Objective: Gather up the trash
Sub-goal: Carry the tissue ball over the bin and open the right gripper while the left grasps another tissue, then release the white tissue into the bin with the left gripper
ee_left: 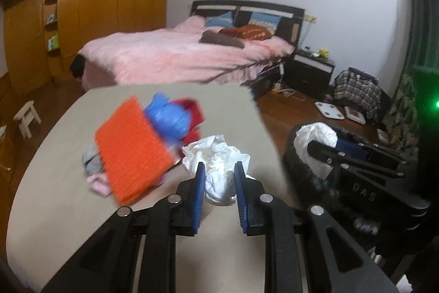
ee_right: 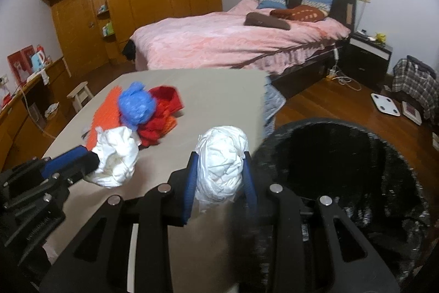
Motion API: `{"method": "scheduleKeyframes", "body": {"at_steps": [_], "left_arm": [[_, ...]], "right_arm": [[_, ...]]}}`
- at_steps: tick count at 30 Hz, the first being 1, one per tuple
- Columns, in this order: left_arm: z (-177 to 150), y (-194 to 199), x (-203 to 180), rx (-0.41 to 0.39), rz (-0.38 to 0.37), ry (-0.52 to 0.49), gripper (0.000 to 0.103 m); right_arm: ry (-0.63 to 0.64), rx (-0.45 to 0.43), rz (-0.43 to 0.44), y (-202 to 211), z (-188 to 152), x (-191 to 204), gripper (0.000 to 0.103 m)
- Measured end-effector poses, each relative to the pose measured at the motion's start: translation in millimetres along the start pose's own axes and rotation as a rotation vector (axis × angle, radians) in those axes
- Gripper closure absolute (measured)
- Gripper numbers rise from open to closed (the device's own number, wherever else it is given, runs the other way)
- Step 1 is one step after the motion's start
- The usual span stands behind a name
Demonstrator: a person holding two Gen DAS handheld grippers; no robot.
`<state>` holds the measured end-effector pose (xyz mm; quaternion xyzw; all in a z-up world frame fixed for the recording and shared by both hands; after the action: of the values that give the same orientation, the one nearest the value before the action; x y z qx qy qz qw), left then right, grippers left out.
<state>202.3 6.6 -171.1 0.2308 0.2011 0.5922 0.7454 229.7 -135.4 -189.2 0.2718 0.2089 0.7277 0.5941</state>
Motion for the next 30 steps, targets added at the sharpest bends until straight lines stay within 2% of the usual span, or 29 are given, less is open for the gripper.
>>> {"method": "scheduleKeyframes", "body": {"at_steps": [6,12,18,20,21,23,24,26,30], "left_arm": [[28.4,-3.8,-49.5,-0.051,-0.088,-0.041,0.082],[41.8,-21.3,-102.6,-0.054,-0.179,-0.083,0.082],[46.3,-42.3,-151.4,-0.039,-0.268,-0.117,0.081],[45.8,-46.6,-159.3,-0.033,-0.277,-0.125,0.077],[45.8,-48.6,-158.9,-0.032,-0.275,-0.126,0.067],[46.6,-49.6,-153.6,-0.037,-0.262,-0.117,0.053],[47.1,-49.2,-148.2,-0.042,-0.250,-0.112,0.051],[44.9,-50.2,-136.3,-0.038,-0.227,-0.112,0.047],[45.9,-42.5,-103.6,-0.049,-0.144,-0.094,0.036]], "right_arm": [[-0.041,-0.049,-0.088,24.5,10.0,-50.8,0.072],[-0.093,-0.061,-0.200,41.5,4.8,-113.2,0.072],[-0.141,-0.062,-0.263,48.1,-4.7,-154.6,0.068],[-0.153,-0.062,-0.279,49.0,-7.0,-162.9,0.058],[-0.157,-0.065,-0.287,50.7,-8.5,-167.0,0.054],[-0.168,-0.080,-0.303,54.5,-11.0,-172.1,0.038],[-0.169,-0.087,-0.306,55.6,-11.0,-173.0,0.034],[-0.167,-0.098,-0.315,56.2,-9.3,-172.6,0.017],[-0.155,-0.113,-0.297,54.0,-5.9,-159.5,0.008]]}}
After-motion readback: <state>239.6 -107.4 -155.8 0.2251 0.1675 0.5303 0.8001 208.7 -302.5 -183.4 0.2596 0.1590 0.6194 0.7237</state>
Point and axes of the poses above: each gripper's, at about its wrist camera, not at the fingertips, and y roughly against the way its jaws point, x to its left, z to its top, the point moved 10 cm from there along -y, roughly the way its jaws point, and after that the axes turned 4 degrees about -y, right-handed, at the moved point
